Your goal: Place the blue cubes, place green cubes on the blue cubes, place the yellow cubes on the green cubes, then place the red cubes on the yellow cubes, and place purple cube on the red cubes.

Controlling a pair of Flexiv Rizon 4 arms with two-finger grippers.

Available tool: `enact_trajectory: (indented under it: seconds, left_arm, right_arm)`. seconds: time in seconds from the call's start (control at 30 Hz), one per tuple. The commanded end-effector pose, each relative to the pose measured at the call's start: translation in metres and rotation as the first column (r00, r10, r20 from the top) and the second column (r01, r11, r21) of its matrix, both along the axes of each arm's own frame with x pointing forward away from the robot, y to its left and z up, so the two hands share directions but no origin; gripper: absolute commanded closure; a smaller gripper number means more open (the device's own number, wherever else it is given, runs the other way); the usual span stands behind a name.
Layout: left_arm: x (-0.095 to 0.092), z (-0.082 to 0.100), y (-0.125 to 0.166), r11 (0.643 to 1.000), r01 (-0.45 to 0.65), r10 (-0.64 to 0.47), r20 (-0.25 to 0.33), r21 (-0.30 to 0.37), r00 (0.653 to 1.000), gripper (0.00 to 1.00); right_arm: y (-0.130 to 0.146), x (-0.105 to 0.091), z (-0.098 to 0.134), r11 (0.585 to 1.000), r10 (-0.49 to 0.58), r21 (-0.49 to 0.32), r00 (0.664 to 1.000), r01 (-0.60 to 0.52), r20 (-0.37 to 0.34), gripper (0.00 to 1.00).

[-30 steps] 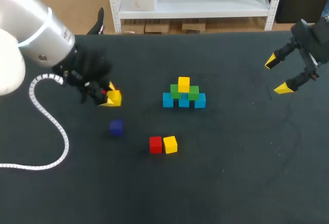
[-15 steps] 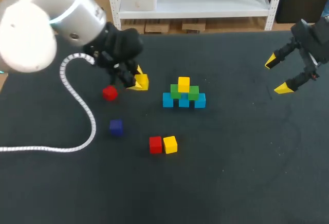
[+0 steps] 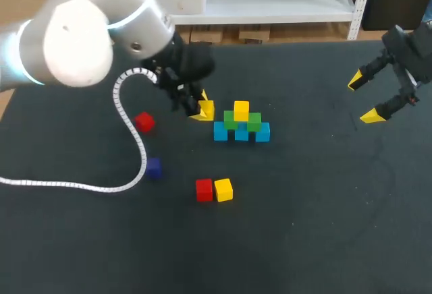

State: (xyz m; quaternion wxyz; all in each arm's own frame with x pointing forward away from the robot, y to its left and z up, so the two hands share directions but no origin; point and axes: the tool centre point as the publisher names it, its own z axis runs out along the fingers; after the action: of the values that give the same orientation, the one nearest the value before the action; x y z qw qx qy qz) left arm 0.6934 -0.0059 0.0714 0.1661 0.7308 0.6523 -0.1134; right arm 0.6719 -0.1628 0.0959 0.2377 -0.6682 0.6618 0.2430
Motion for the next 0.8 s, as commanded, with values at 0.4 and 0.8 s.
enact_trajectory:
  seconds: [0.4, 0.8]
  left_arm:
    - [0.020, -0.007, -0.024, 0.999, 0.046, -0.045, -0.027, 0.010, 0.999, 1.00]
    - [0.025, -0.013, -0.031, 0.999, 0.042, -0.042, -0.040, 0.015, 0.998, 1.00]
  right_arm:
    - [0.000, 0.001, -0.001, 1.000, 0.001, 0.002, 1.000, -0.001, 0.000, 0.00]
    - [0.000, 0.001, -0.001, 1.000, 0.001, 0.002, 1.000, -0.001, 0.000, 0.00]
